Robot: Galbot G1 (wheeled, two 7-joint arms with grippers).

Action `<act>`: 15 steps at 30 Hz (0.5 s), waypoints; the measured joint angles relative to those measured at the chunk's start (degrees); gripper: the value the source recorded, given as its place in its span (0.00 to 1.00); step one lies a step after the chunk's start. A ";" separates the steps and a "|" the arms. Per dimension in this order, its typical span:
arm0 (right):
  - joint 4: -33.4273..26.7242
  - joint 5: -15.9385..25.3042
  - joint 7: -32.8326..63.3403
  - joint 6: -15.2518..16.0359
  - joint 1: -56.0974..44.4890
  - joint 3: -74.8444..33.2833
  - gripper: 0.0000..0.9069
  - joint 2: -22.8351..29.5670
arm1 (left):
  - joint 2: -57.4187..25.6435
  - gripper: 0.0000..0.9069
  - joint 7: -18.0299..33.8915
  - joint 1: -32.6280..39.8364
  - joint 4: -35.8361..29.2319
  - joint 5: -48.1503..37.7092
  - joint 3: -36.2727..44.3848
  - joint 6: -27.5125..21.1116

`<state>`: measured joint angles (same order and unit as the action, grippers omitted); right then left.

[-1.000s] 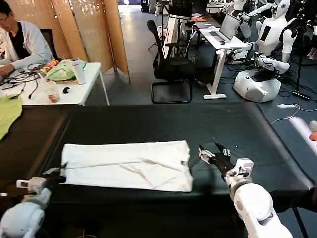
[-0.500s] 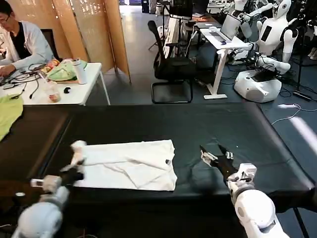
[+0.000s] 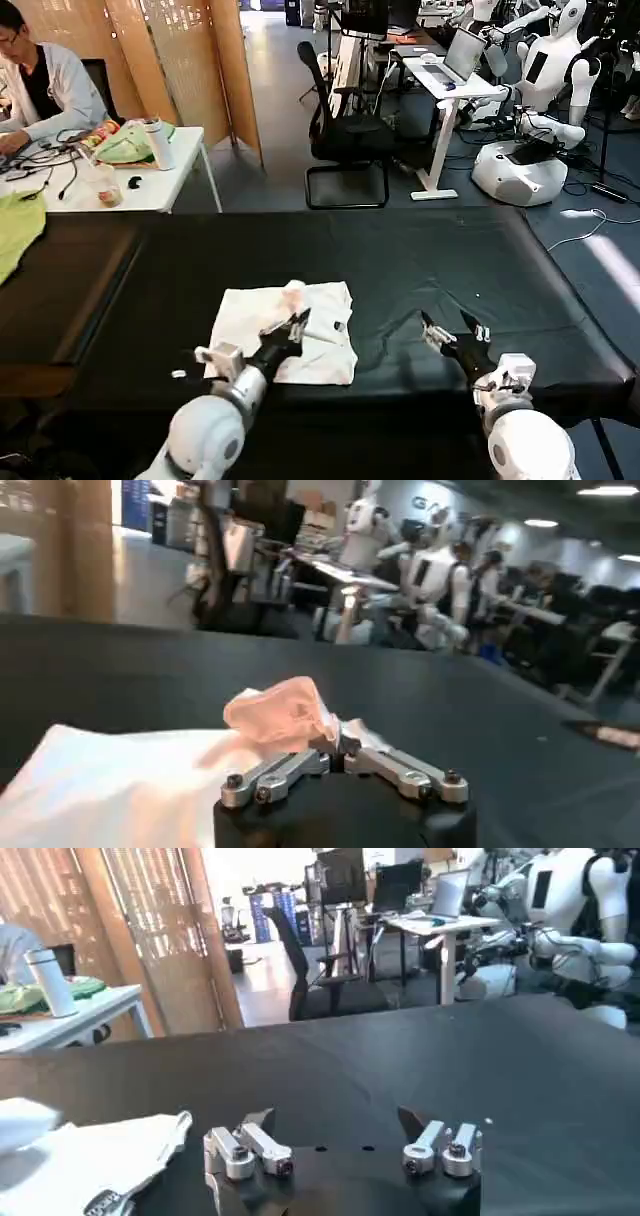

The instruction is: Fold and organize the clothes.

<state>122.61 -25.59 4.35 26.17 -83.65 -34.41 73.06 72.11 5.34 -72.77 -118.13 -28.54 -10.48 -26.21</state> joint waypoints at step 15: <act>-0.38 0.18 -0.58 0.15 0.93 1.44 0.97 -0.35 | 1.24 0.97 -0.26 0.62 1.58 2.18 3.58 -0.50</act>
<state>122.24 -25.41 3.77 26.32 -82.72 -32.97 72.71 73.35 5.08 -72.15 -116.55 -26.36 -6.90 -26.71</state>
